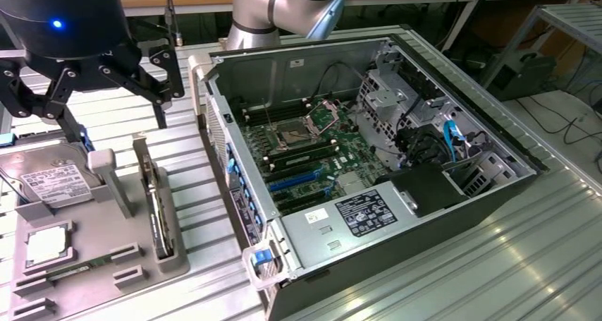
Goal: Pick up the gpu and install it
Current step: 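Pick up the gpu and move the gpu toward the slot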
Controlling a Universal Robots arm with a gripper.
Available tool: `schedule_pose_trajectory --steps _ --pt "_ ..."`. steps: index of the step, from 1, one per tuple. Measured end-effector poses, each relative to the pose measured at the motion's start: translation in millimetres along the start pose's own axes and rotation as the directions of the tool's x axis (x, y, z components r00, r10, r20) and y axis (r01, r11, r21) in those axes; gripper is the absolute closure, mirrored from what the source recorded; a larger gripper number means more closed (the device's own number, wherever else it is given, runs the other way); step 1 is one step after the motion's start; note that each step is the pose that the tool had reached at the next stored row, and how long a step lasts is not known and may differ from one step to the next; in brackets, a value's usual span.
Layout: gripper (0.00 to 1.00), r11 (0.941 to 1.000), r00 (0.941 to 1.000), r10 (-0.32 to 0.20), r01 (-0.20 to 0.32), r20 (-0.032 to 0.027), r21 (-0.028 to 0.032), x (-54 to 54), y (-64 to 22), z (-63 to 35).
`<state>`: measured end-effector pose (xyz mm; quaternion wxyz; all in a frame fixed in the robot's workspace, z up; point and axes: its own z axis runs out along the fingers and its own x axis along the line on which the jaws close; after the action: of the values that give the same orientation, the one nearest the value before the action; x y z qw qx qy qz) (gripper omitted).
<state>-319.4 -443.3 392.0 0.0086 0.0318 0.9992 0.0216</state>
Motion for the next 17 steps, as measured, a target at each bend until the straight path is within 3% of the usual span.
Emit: schedule_pose_trajectory --steps 2,3,4,8,13,17 --pt "0.10 1.0000 1.0000 0.000 0.000 -0.0003 -0.0042 0.0 -0.7 0.5" --pt "0.10 0.9999 1.0000 0.000 0.000 -0.0009 -0.0141 0.0 -1.2 0.9" --pt "0.10 0.9998 1.0000 0.000 0.000 -0.0014 -0.0200 -0.1 -1.5 1.1" --pt "0.10 0.9994 1.0000 -0.002 0.002 -0.0032 -0.0353 -0.4 -4.5 1.5" --pt "0.10 0.9993 1.0000 -0.002 0.002 -0.0080 -0.0363 -0.5 -6.7 3.7" --pt "0.10 0.9994 0.9997 -0.001 0.000 -0.0231 -0.0353 -0.9 -12.2 4.1"
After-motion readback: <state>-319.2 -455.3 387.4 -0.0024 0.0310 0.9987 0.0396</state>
